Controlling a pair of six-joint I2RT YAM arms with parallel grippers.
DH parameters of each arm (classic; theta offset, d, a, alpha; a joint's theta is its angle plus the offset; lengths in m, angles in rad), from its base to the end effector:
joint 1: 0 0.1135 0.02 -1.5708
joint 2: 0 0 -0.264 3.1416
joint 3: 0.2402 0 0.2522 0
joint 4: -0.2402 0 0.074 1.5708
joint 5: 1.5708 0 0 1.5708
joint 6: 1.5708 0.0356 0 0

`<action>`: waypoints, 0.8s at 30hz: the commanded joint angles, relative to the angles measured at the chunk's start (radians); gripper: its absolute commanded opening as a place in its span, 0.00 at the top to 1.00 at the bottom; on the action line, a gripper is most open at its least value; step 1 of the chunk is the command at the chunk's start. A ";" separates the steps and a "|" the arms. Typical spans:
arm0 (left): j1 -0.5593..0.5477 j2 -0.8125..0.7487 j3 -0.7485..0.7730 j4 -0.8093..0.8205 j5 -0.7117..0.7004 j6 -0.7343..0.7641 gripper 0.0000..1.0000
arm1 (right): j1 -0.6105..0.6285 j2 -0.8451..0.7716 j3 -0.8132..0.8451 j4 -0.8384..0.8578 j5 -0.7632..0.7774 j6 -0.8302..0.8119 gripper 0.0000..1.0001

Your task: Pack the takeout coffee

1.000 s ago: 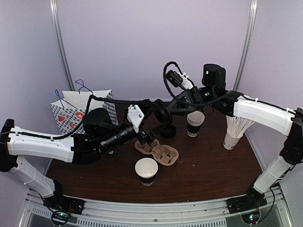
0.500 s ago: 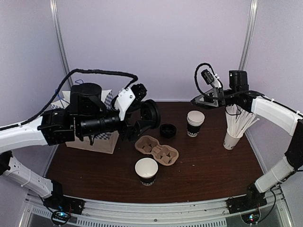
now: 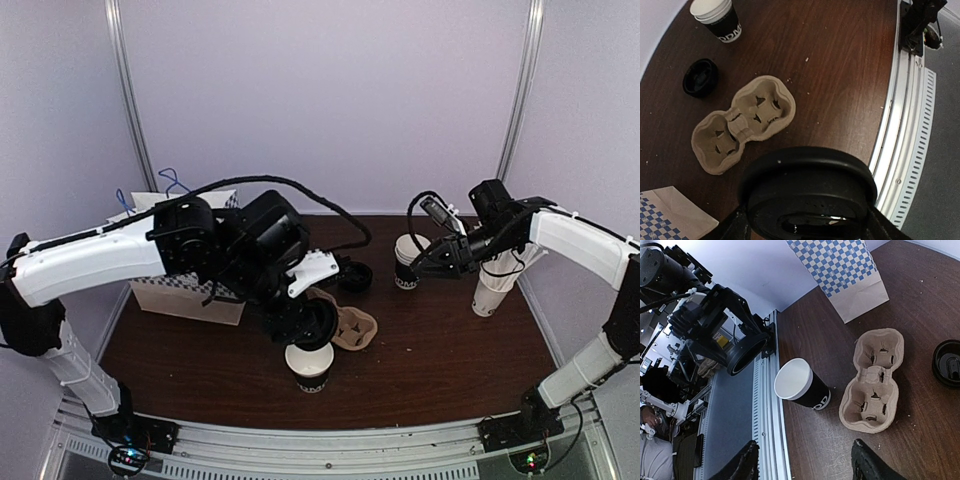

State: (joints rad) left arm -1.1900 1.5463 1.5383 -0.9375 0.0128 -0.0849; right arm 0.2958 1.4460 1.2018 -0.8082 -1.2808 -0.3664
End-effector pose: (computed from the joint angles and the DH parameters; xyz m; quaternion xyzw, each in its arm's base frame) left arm 0.1197 -0.3001 0.3466 0.5011 0.8089 -0.1879 0.2435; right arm 0.2589 0.1146 0.3013 -0.3968 0.6832 0.5699 0.2258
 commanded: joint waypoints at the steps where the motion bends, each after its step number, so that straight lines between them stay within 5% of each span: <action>1: -0.011 0.109 0.148 -0.231 0.038 0.009 0.38 | 0.012 -0.034 -0.022 -0.037 0.029 -0.074 0.37; 24: -0.021 0.394 0.357 -0.403 -0.059 0.107 0.33 | 0.014 -0.036 -0.048 -0.045 0.011 -0.100 0.37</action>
State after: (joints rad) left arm -1.2083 1.9213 1.8519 -1.3144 -0.0158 -0.0109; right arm 0.3035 1.4158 1.1656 -0.8421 -1.2610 -0.4465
